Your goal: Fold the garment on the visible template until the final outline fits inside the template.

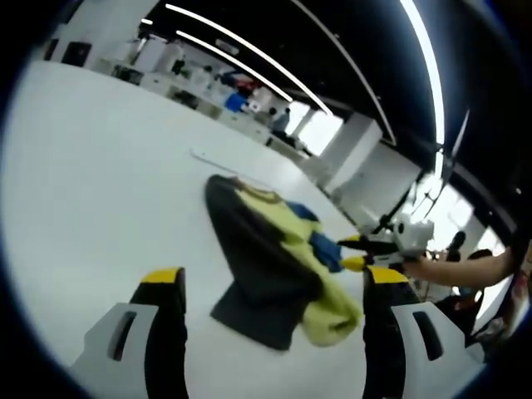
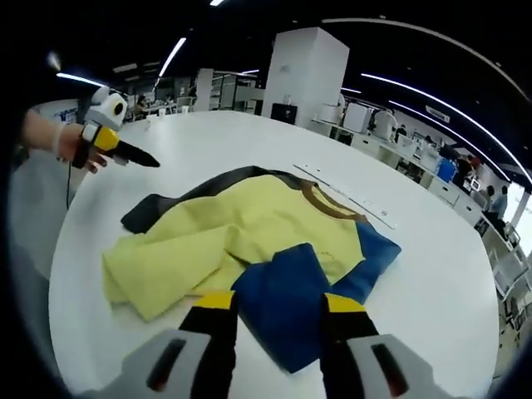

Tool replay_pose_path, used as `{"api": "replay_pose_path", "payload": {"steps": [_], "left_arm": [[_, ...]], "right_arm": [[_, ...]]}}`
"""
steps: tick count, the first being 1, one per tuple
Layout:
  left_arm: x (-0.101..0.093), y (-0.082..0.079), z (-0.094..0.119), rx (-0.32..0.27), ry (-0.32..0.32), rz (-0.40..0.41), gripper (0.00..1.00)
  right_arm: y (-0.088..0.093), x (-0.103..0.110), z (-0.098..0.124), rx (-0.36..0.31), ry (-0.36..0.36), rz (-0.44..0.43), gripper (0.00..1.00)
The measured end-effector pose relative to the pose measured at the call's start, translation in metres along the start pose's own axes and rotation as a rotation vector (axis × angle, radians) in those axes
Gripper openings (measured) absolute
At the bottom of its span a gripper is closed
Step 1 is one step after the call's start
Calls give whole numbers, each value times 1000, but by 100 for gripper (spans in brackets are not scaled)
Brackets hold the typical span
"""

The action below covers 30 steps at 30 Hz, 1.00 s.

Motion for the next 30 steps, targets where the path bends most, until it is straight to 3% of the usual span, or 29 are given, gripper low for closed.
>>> {"api": "replay_pose_path", "payload": {"steps": [20,25,30], "left_arm": [[-1,3,-1,0,1,14,84],[-1,4,0,-3,-1,18,84],[0,4,2,-5,-5,21,84]], "right_arm": [[10,2,-12,83,33,135,15],[10,1,-11,82,49,136,0],[9,-2,-8,70,50,104,0]]}}
Point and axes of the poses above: the point that each gripper's makers call its tool centre point, and the gripper's own axes: z roughly backward along the fingers, x roughly to its left, y roughly out of its underside, the point moved 10 cm from there along z, roughly backward along the fingers, and after that the axes turned 7 degrees about x, right-handed, at the moved point
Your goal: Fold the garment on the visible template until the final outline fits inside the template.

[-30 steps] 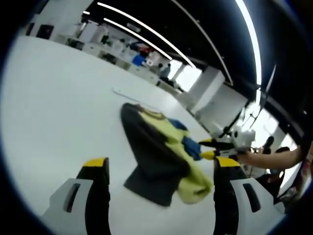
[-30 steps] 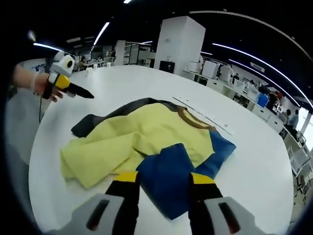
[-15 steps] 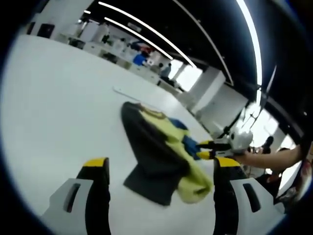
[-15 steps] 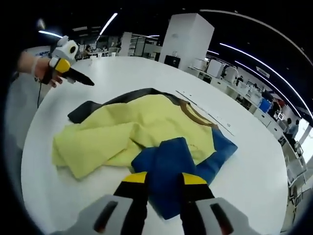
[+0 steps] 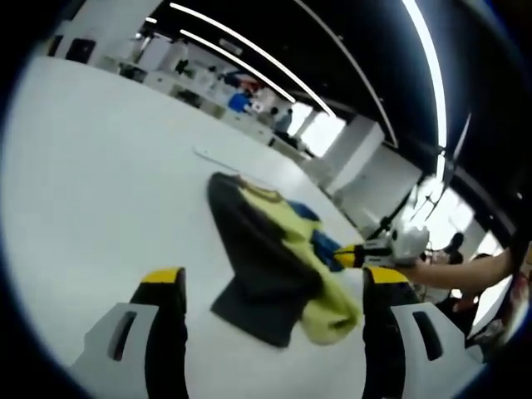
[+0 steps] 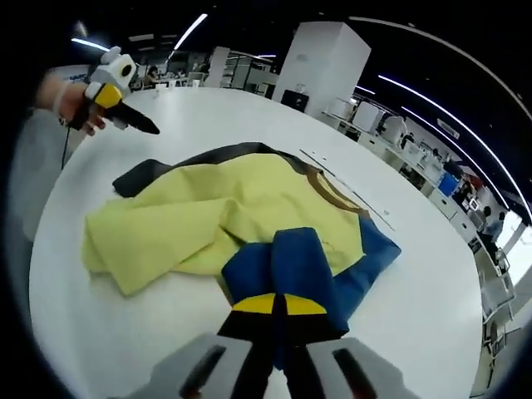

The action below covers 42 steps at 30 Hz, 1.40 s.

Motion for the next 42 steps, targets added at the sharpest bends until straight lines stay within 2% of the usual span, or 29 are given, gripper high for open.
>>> {"api": "replay_pose_path", "payload": {"steps": [8,12,15,19,26,31,36,42], "left_arm": [[1,-3,2,-14,-1,0,83],[0,-3,1,-16,2,-1,83],[-2,-3,0,-16,7,-2,83],[-5,-2,-1,-16,14,-5,83],[-7,-2,-2,-16,19,-7,82],[-9,-1,-4,-10,25,-8,82],[-12,-1,-6,-10,32,-12,82],[-13,-2,-7,-8,35,-11,82]], "right_arm": [[-6,-18,31,-73,19,-142,0],[-6,-36,59,-108,60,-186,0],[-4,-47,76,-136,85,-251,0],[-2,-53,102,-166,116,-286,0],[-3,-48,143,-224,147,-303,0],[-3,-48,163,-245,170,-297,0],[-2,-61,182,-258,211,-286,0],[6,-82,195,-251,257,-268,0]]}}
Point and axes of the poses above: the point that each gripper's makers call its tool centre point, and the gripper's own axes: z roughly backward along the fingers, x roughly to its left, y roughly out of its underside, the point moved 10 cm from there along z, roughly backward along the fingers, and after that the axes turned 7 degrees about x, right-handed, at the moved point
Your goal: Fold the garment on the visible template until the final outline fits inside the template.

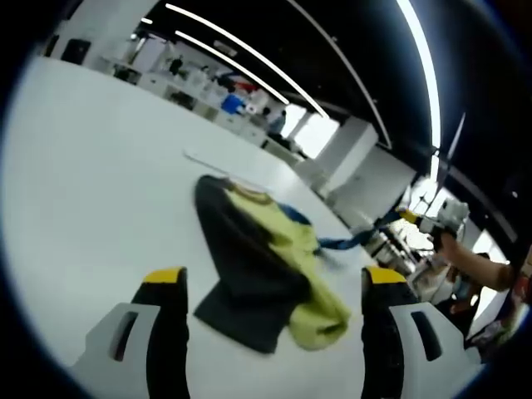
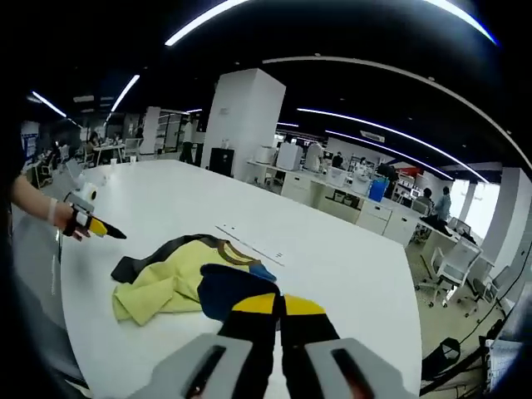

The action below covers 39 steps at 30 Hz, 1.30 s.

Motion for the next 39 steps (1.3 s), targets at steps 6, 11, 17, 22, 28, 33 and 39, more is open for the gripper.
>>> {"api": "replay_pose_path", "payload": {"steps": [6,11,17,22,28,33,39], "left_arm": [[1,-1,0,4,-6,0,82],[2,0,0,7,-10,2,82],[1,2,-1,19,-13,2,82],[2,1,-2,21,-18,3,82],[1,1,-3,31,-24,2,82],[1,3,-3,44,-32,0,82],[2,1,-3,50,-42,0,82]], "right_arm": [[6,-26,4,34,48,18,0],[15,-47,8,26,95,-34,0],[30,-72,9,37,146,-96,0],[40,-90,11,43,188,-126,0],[62,-115,8,83,200,-171,0],[80,-123,7,122,216,-218,0],[99,-129,6,162,213,-235,0]]}}
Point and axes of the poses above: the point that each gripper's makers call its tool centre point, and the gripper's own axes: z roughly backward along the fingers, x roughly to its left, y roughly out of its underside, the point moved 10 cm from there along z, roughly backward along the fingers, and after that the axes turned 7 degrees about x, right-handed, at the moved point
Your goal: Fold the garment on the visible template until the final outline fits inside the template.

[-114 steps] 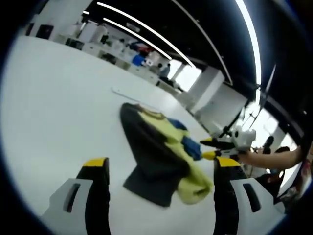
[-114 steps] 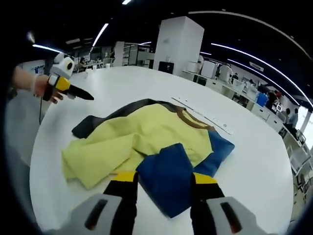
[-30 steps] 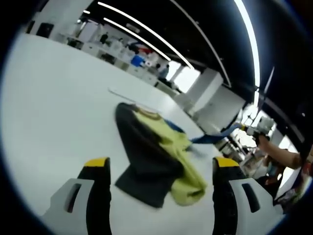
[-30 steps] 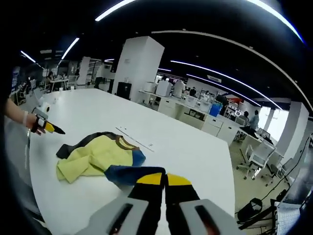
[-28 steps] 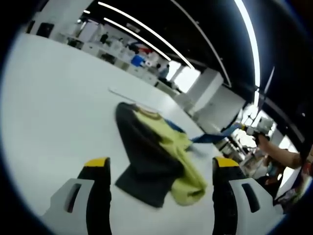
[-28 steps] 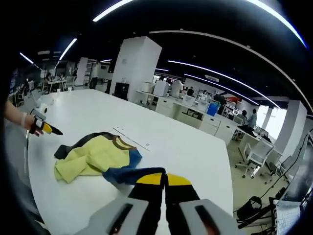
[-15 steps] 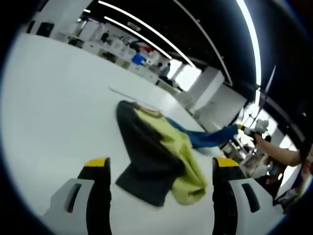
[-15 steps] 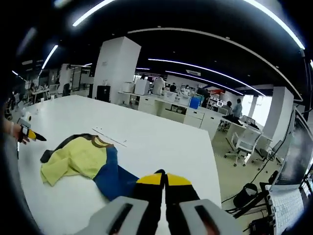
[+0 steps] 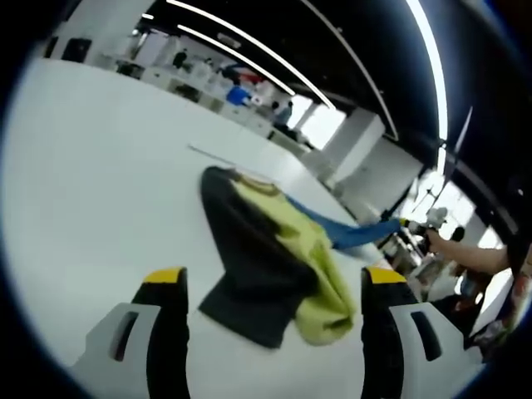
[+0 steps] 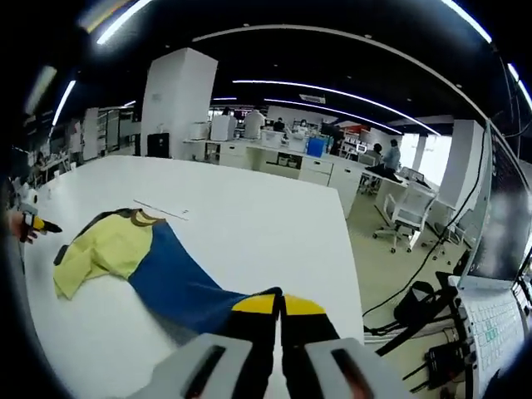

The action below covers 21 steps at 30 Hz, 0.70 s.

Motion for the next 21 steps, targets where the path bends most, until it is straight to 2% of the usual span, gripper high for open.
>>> {"api": "replay_pose_path", "payload": {"steps": [8,12,21], "left_arm": [[3,-1,-1,9,-21,-3,82],[4,2,-2,25,-28,1,82],[5,4,-14,53,-25,2,82]], "right_arm": [[30,-29,-20,51,-37,2,0],[48,-35,-25,84,-84,-10,0],[77,-37,-29,174,-120,79,0]]}}
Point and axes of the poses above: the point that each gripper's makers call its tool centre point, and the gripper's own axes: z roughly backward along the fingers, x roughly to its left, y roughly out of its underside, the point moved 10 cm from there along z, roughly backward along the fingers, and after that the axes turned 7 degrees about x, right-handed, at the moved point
